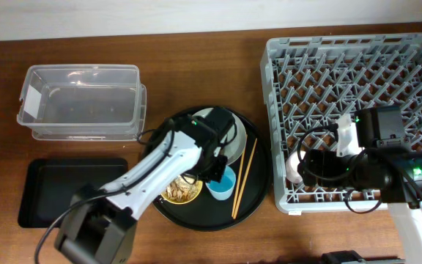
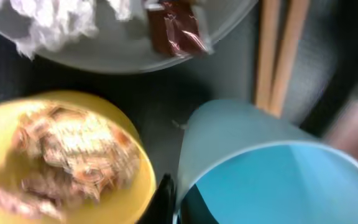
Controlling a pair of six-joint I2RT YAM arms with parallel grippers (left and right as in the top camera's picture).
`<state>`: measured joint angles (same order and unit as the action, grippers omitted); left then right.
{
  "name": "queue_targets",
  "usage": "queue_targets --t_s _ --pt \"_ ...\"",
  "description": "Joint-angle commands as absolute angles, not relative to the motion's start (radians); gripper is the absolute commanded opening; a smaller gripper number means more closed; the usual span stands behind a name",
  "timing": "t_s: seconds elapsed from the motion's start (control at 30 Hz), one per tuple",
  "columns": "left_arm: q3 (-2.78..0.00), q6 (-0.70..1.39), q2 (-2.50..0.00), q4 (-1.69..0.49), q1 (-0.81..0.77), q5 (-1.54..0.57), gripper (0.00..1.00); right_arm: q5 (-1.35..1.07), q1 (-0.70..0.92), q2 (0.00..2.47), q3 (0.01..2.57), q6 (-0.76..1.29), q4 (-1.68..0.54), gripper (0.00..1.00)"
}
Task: Sort waste into correct bins and load items into the dishwasher rack
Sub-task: 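Grasp the blue cup with the left gripper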
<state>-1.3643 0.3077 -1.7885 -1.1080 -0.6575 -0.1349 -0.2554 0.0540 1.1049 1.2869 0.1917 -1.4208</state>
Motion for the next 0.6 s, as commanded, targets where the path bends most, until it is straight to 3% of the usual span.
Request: queue_targets --t_s 0.0,0.13,0.23,0.33,0.43,0.57 --pt "-1.504 0.175 -1.637 -1.126 -0.532 -0.442 0.0 -0.523 0.059 1.101 1.303 0.026 -1.425 0.88" --pt "-1.527 0.023 -1.555 -1.113 -0.333 -0.97 0.0 -0.889 0.059 1.101 1.302 -0.187 -1.406 0.87" --pt "-1.526 -0.109 -1.554 -1.153 -0.249 -1.298 0.0 -1.1 0.071 1.101 1.302 -0.21 -1.311 0.88" --pt "-1.526 -0.115 -1.554 -1.161 -0.258 -1.362 0.0 -1.181 0.161 1.103 1.302 -0.184 -1.162 0.89" --pt "-1.526 -0.115 -1.554 -1.169 -0.276 -1.369 0.0 -1.09 0.241 1.118 1.302 -0.038 -1.025 0.89" --pt "-1.526 -0.122 -1.554 -1.199 -0.285 -1.373 0.0 -1.056 0.268 1.132 1.302 -0.017 -0.926 0.89"
